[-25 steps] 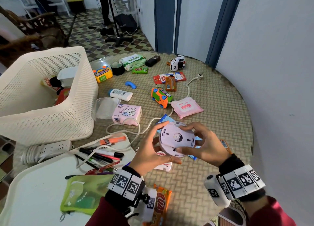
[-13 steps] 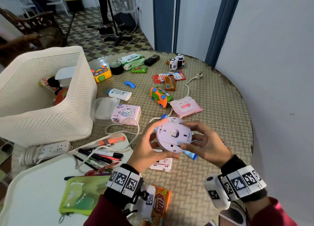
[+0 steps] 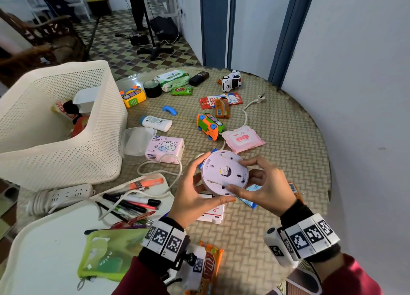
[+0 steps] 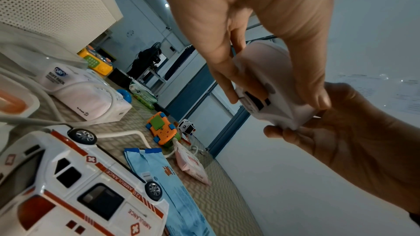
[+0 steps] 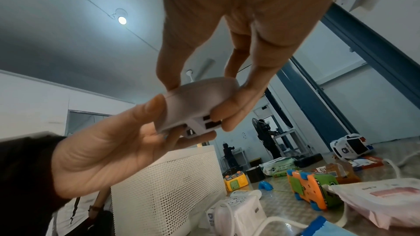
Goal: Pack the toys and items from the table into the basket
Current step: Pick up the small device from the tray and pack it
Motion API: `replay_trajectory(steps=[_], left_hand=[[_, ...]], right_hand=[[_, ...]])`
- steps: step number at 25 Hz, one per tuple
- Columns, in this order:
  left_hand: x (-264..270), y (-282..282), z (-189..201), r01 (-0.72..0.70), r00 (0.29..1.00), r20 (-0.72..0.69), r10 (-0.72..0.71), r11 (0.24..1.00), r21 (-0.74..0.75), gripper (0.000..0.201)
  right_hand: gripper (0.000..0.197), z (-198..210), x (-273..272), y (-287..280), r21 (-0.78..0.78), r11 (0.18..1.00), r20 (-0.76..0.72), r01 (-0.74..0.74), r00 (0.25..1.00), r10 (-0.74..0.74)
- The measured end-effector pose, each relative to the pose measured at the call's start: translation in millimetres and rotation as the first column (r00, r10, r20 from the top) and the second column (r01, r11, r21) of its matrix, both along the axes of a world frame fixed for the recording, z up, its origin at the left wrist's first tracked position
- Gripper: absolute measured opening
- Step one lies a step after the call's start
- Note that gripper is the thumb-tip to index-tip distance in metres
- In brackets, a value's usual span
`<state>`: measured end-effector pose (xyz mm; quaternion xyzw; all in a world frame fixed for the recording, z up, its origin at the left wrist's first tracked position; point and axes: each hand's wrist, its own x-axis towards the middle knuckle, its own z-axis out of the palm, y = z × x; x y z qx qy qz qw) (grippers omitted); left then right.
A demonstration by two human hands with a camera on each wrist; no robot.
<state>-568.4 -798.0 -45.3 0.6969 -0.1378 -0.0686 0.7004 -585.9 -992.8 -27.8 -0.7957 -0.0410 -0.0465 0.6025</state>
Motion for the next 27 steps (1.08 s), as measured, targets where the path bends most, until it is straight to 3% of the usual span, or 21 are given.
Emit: replay_trajectory(steps=[4, 10, 16, 21, 23, 27], left_hand=[[2.7, 0.8, 0.6, -0.021, 0.997, -0.079, 0.017, 0.999, -0.046, 0.092], [3.0, 3.9, 0.5, 0.059, 0.997, -0.041, -0.059, 0.998, -0.003, 0.085], [-1.9, 5.5, -0.2, -0.001, 0.996, 0.088, -0.009, 0.993, 0.114, 0.087], [-10.0, 12.5, -3.8, 0.024, 0.998, 0.044, -0.034, 0.976, 0.215, 0.09], [-13.7, 15.6, -6.5, 0.021, 1.0, 0.007, -0.023, 0.981, 0.195, 0.088], [-20.4, 33.8, -5.6, -0.151, 0.981, -0.116, 0.158, 0.986, 0.069, 0.047]], right_hand=[[0.064, -6.3, -1.0, -6.1, 0.326, 0.939, -0.018, -0.111, 0.992, 0.124], [0.067, -8.8, -4.3, -6.6, 0.396, 0.899, 0.01, -0.186, 0.98, 0.199], [0.066, -14.2, -7.9, 15.7, 0.577, 0.793, -0.012, -0.196, 0.969, 0.248], [0.073, -8.0, -10.6, 26.0, 0.501, 0.859, -0.066, -0.103, 0.985, 0.157], [0.069, -8.6, -12.2, 27.9, 0.367, 0.929, -0.06, -0.051, 0.995, 0.078], [0.065, -21.4, -16.8, 34.0, 0.128, 0.99, -0.063, 0.051, 0.997, -0.043]])
